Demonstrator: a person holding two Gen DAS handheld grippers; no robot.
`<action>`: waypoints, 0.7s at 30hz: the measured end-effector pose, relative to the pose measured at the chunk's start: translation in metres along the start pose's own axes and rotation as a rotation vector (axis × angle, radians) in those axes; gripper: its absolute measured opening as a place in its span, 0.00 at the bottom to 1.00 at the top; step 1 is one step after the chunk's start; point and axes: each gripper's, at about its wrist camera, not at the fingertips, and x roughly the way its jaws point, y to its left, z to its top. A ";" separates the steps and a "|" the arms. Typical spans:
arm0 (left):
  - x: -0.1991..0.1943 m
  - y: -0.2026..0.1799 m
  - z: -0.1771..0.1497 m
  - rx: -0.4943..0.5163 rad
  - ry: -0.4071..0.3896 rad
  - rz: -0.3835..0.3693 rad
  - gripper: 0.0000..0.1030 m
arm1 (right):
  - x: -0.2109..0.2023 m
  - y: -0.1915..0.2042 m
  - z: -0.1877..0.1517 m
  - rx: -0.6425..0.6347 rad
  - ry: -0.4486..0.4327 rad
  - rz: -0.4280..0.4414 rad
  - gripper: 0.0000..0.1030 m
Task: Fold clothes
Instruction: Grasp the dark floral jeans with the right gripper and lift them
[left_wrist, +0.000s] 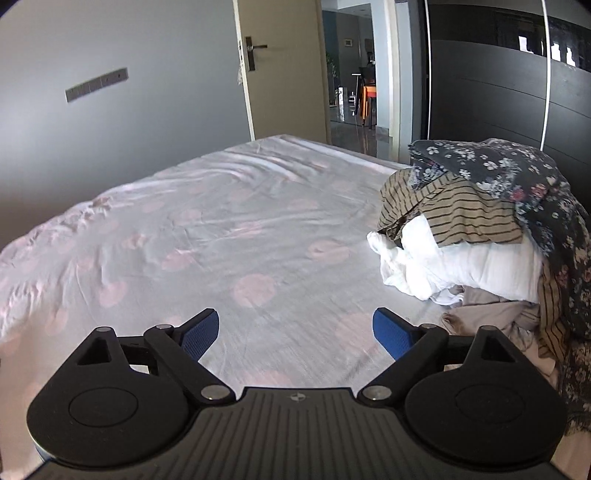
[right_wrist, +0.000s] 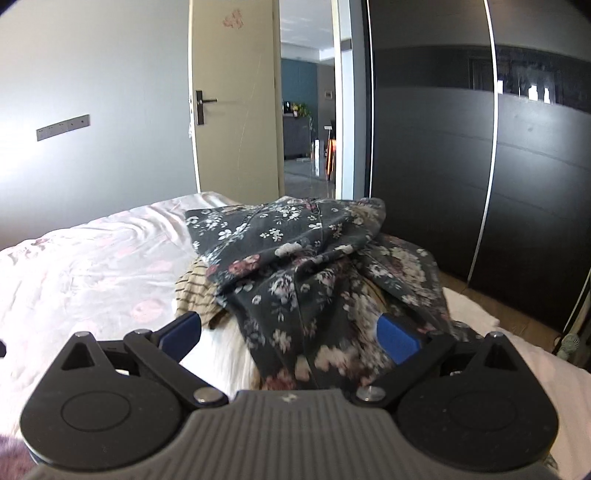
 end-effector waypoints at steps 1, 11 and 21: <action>0.005 0.002 0.002 -0.004 0.006 0.006 0.89 | 0.009 0.000 0.003 0.003 0.014 0.002 0.84; 0.027 0.015 0.020 0.027 0.061 0.023 0.89 | 0.070 -0.007 0.027 0.080 0.118 -0.004 0.17; -0.004 0.034 0.032 0.037 0.035 0.034 0.82 | 0.010 0.015 0.111 -0.028 -0.117 0.052 0.05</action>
